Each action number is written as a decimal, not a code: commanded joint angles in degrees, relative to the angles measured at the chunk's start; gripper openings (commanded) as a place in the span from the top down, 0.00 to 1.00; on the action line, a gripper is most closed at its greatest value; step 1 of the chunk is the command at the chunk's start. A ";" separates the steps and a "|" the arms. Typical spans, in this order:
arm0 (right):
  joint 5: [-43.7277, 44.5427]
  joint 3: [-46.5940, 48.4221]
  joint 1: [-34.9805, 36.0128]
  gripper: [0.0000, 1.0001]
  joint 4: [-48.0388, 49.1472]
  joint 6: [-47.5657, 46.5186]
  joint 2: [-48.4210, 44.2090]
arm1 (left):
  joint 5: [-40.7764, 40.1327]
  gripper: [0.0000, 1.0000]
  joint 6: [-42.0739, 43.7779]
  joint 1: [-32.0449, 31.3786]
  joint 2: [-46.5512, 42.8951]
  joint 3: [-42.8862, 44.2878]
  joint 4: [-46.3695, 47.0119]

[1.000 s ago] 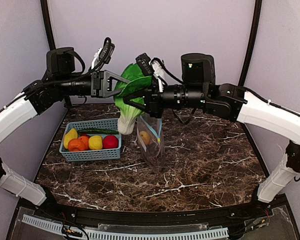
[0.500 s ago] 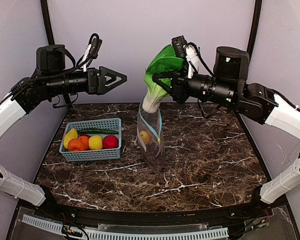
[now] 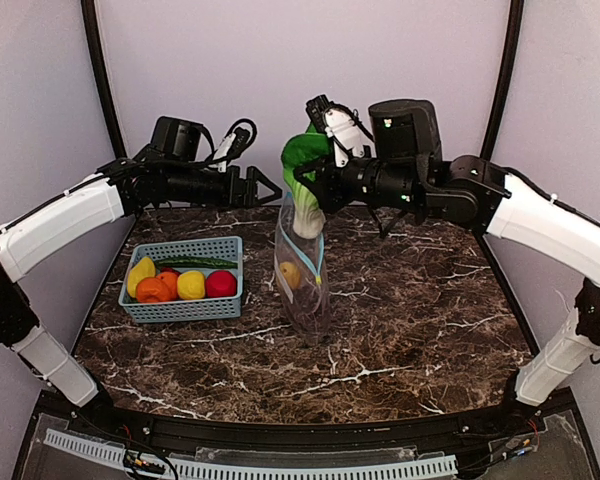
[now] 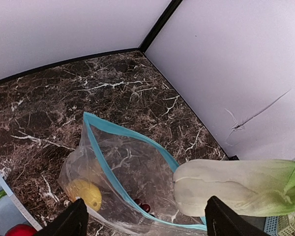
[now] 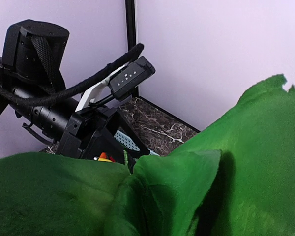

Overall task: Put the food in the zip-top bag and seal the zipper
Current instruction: Hold the zipper food storage bag at the center of the board, then place the fake vegetable in the zipper food storage bag, then adjust the fake vegetable in the zipper food storage bag.

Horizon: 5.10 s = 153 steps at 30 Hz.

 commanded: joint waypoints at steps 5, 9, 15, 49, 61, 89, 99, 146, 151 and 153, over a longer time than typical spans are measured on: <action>-1.37 2.69 -2.49 1.00 -1.28 3.38 1.23 | 3.97 0.24 -0.16 1.25 5.67 4.91 -0.55; -3.40 2.78 -3.55 1.00 -1.32 4.31 1.80 | 3.66 0.29 1.16 1.25 8.94 6.98 -2.50; -5.78 3.75 -4.31 1.00 -1.08 4.64 3.20 | 2.66 0.42 2.77 1.25 11.00 8.63 -4.56; -8.59 3.78 -5.82 1.00 -5.57 9.49 8.26 | 4.88 0.99 5.28 1.17 14.79 10.59 -5.72; -11.77 2.65 -5.80 1.00 -11.69 17.65 12.66 | 8.53 0.99 3.98 1.17 11.71 5.00 1.74; -12.06 15.20 -9.14 0.94 -30.50 20.71 28.19 | 10.03 0.99 3.09 1.16 5.60 -3.49 11.33; -13.61 9.05 -9.11 0.35 -25.29 19.92 17.68 | 7.91 0.99 3.17 1.60 5.19 -4.43 10.53; 6.31 4.64 -7.81 0.87 -15.46 21.35 29.99 | 16.16 0.99 2.35 3.91 0.76 -10.25 19.64; 6.06 5.81 -7.86 0.85 -16.03 21.06 29.84 | 15.55 0.99 2.19 4.33 0.96 -10.80 19.25; 4.39 6.02 -7.82 0.80 -15.96 19.99 28.43 | 14.03 0.99 2.37 4.75 1.33 -10.56 17.71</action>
